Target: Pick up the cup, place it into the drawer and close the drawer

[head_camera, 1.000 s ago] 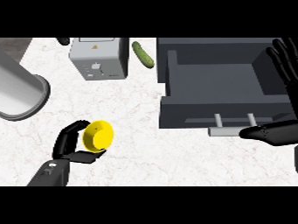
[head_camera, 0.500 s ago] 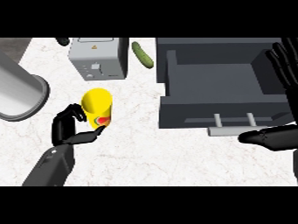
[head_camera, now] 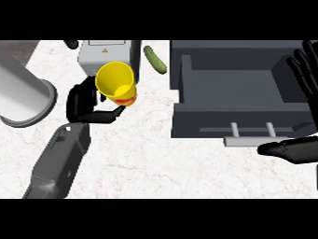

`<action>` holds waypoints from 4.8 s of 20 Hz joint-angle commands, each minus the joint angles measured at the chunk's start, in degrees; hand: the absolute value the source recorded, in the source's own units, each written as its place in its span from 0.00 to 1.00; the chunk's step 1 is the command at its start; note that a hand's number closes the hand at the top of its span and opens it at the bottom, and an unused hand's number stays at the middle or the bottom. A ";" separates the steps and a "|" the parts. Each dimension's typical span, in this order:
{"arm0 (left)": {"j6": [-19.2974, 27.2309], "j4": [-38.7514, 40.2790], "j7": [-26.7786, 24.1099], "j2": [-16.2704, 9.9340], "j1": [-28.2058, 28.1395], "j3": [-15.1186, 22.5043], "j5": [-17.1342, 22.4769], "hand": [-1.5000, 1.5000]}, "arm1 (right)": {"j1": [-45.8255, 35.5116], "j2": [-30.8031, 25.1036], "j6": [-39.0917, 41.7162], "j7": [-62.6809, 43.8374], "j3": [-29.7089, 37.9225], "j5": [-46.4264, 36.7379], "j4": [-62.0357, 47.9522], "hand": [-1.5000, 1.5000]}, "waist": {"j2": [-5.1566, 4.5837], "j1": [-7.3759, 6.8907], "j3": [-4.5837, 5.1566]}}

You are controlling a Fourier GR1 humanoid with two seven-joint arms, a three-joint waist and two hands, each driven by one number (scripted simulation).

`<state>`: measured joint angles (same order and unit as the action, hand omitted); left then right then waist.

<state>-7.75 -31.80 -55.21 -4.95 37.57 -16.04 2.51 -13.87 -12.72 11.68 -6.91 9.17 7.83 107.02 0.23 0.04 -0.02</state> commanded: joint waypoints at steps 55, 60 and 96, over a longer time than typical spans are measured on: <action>24.49 7.27 28.65 4.95 34.52 31.68 32.81 0.00 | -8.06 -4.96 25.13 -3.09 -17.28 8.92 -6.48 1.00 | -2.21 9.40 0.05; 26.00 9.09 26.49 4.95 34.35 31.98 33.74 0.00 | -4.25 -9.16 24.91 -6.27 -20.51 -0.77 -3.80 0.00 | -1.16 5.61 0.01; 10.21 -7.45 26.01 -6.02 13.75 30.31 37.59 0.00 | -39.62 -10.27 -2.39 27.30 -10.23 -32.13 -78.60 1.00 | -2.60 -10.59 -0.23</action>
<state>4.57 -38.17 -29.60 -9.28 53.04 14.31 39.81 -44.38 -18.42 11.93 23.25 -5.84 -25.03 32.68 -1.59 -8.38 -0.59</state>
